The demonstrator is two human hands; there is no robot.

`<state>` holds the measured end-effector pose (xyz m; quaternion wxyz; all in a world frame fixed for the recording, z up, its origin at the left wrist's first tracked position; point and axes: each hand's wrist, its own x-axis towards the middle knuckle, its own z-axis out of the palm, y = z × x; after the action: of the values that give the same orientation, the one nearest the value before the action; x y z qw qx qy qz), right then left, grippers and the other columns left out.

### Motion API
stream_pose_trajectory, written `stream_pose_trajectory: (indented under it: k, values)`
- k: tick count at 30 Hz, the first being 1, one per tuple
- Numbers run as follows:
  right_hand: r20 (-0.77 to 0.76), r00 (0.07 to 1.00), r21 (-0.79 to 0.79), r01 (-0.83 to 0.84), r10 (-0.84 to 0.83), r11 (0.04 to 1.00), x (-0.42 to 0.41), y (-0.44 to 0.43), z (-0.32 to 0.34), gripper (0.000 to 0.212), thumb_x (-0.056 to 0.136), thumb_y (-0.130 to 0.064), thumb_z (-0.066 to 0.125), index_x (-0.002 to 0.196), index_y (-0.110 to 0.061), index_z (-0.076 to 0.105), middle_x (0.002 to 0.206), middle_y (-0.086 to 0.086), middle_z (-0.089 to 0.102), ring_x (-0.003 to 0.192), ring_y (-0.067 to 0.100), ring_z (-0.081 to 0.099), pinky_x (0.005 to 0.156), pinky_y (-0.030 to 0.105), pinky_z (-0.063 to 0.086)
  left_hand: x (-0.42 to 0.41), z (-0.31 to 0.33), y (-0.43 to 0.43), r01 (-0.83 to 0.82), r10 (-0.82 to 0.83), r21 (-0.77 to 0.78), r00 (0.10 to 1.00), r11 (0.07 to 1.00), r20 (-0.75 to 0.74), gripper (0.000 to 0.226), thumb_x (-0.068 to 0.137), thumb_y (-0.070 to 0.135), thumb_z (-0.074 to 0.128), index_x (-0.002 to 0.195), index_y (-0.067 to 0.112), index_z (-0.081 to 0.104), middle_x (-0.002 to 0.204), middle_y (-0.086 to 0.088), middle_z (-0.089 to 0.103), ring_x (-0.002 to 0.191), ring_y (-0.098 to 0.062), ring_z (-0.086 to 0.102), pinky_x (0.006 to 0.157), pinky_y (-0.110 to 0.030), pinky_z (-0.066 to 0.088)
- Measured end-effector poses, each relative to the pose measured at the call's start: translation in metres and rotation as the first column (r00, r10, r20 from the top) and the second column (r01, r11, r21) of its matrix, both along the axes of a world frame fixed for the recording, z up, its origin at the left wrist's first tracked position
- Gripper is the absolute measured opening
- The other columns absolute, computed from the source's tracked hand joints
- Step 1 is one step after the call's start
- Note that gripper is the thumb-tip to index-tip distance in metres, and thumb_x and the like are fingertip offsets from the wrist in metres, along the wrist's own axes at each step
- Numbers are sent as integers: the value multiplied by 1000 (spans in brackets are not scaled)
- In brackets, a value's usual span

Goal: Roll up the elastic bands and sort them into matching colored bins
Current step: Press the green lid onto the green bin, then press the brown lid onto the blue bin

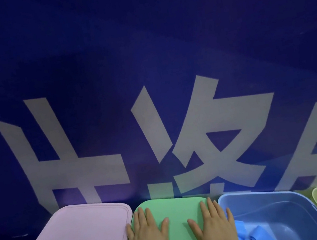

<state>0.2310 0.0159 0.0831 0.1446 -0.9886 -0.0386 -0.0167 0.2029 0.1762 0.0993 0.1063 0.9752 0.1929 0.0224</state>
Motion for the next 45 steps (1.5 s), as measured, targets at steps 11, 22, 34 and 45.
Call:
stream_pose_trajectory:
  k: [11, 22, 34, 45]
  values:
    - [-30, 998, 6, 51, -51, 999, 4, -2, -4, 88, 88, -64, 3, 94, -13, 75, 98, 1, 73, 89, 18, 69, 89, 42, 27, 3, 2, -1, 3, -4, 30, 999, 1000, 32, 74, 91, 62, 11, 148, 15, 10, 157, -4, 6, 144, -17, 3, 115, -40, 3]
    - [53, 998, 12, 38, -38, 999, -22, 3, 32, 117, 54, -80, -25, 148, -20, 13, 154, -6, 20, 143, 13, 11, 115, 44, -1, -19, 26, 3, -12, 19, -68, 994, 998, 109, 73, 92, 60, 20, 148, 16, 8, 157, -1, 6, 143, -18, 5, 115, -40, 4]
    - [50, 917, 76, -399, 396, 914, -109, 79, 44, 71, 90, -59, 38, 146, -20, 19, 151, -1, 28, 138, 17, 26, 112, 31, 18, -151, 29, 77, -227, 256, -133, 927, 965, 273, 69, 88, 53, 46, 144, 20, 24, 152, -4, 24, 138, -22, 24, 109, -40, 21]
    - [-22, 588, 95, -804, 808, 588, -207, 203, 2, 61, 87, -50, 53, 141, -30, 32, 147, -4, 34, 134, 18, 30, 111, 29, 20, -336, -14, 155, -471, 506, -222, 850, 854, 145, 80, 79, 47, 64, 143, 18, 28, 147, -6, 32, 131, -23, 37, 103, -38, 35]
